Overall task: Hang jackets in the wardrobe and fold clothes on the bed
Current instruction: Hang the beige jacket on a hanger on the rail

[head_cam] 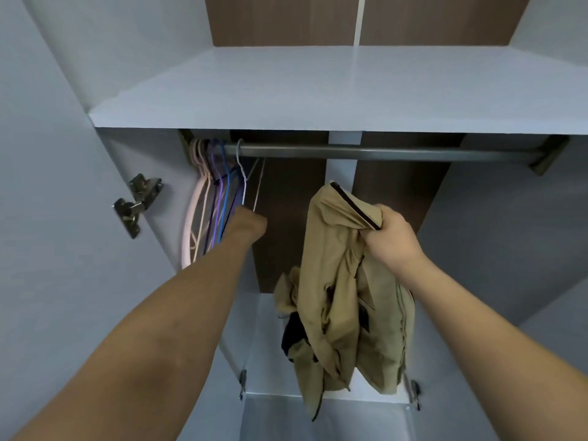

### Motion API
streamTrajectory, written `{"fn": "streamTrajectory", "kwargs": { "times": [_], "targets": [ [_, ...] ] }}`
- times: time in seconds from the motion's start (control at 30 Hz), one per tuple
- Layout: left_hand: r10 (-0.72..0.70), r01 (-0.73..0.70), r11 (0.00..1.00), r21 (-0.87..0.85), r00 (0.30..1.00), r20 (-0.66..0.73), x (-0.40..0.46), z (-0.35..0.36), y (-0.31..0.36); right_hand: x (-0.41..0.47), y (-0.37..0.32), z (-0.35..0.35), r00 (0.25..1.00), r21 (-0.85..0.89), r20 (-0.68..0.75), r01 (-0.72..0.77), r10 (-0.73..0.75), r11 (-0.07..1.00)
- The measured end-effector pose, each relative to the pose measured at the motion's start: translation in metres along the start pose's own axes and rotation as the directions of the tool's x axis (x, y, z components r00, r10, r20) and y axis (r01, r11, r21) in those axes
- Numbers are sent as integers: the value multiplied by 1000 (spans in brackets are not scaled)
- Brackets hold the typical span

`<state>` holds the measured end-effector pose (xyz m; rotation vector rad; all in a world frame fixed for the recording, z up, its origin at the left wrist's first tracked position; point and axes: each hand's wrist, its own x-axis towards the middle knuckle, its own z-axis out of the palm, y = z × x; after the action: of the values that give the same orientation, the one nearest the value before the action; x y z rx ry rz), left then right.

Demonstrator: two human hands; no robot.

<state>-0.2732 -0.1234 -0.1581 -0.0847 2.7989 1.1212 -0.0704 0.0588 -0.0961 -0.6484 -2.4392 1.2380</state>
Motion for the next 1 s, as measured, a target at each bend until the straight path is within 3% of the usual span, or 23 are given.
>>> {"fn": "streamTrajectory", "kwargs": {
  "times": [0.1, 0.17, 0.27, 0.37, 0.4, 0.53, 0.7, 0.8, 0.9, 1.0],
  "targets": [
    [-71, 73, 977, -201, 997, 19, 19, 5, 6, 10, 1, -1, 998, -4, -47, 28, -28, 1000],
    [-132, 241, 842, -483, 959, 249, 18, 3, 15, 14, 1, -6, 998, -6, -62, 25, -25, 1000],
    [-41, 383, 634, -672, 884, 465, 12, -6, 29, 19, -1, -10, 998, 26, -64, -7, 8, 1000],
    [-49, 433, 445, -783, 885, 462, 2, -10, 45, 20, 0, -9, 997, 57, -74, -25, 29, 998],
    [-61, 416, 432, -800, 899, 434, -2, -10, 51, 21, 0, -8, 997, 57, -71, -26, 30, 998],
    [-32, 226, 719, -657, 955, 295, -26, -26, 70, 25, 0, -16, 996, -103, -83, -35, 26, 994],
    [17, 33, 934, -357, 990, 138, -72, -52, 68, 25, 1, -31, 997, 15, -10, -77, 77, 997],
    [135, -133, 979, -156, 991, 3, -127, -56, 52, 29, 7, -38, 985, 142, 45, -173, 168, 975],
    [333, -322, 939, 119, 939, -87, -196, -58, 41, 33, 22, -46, 967, 214, 80, -252, 241, 944],
    [395, -365, 902, 232, 913, -103, -256, -66, 31, 28, 32, -54, 970, 182, 53, -242, 236, 953]
  ]
}}
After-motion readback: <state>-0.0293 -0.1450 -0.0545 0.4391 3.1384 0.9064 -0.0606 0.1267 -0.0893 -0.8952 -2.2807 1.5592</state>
